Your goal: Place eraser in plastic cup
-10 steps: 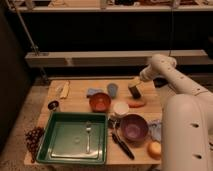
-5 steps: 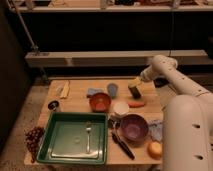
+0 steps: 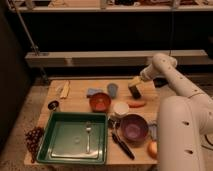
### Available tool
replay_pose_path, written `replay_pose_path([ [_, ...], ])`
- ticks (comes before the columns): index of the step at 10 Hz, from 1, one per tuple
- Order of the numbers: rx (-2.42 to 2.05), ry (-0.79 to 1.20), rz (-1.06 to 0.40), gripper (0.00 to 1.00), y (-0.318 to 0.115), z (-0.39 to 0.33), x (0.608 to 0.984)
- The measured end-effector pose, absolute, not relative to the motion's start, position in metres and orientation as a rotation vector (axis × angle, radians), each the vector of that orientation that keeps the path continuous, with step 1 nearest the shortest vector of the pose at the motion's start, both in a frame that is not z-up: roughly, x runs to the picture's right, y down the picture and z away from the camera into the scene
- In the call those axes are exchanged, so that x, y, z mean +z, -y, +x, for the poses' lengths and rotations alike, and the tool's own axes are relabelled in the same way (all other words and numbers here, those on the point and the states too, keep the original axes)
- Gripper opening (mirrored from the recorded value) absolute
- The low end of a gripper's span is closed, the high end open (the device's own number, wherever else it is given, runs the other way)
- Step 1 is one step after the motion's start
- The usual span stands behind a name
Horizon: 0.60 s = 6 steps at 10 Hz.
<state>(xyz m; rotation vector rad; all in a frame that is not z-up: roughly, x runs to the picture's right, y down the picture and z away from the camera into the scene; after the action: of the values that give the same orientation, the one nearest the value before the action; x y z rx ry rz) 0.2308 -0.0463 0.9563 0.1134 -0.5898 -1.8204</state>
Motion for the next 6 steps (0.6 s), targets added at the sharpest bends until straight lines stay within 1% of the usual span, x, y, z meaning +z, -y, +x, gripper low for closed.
replay_pose_path([
  [5, -1.825, 0.591, 0.107, 0.80, 0.0462, 0.2303, 0.9574],
  [6, -1.826, 0.594, 0.072, 0.80, 0.0462, 0.2345, 0.9590],
])
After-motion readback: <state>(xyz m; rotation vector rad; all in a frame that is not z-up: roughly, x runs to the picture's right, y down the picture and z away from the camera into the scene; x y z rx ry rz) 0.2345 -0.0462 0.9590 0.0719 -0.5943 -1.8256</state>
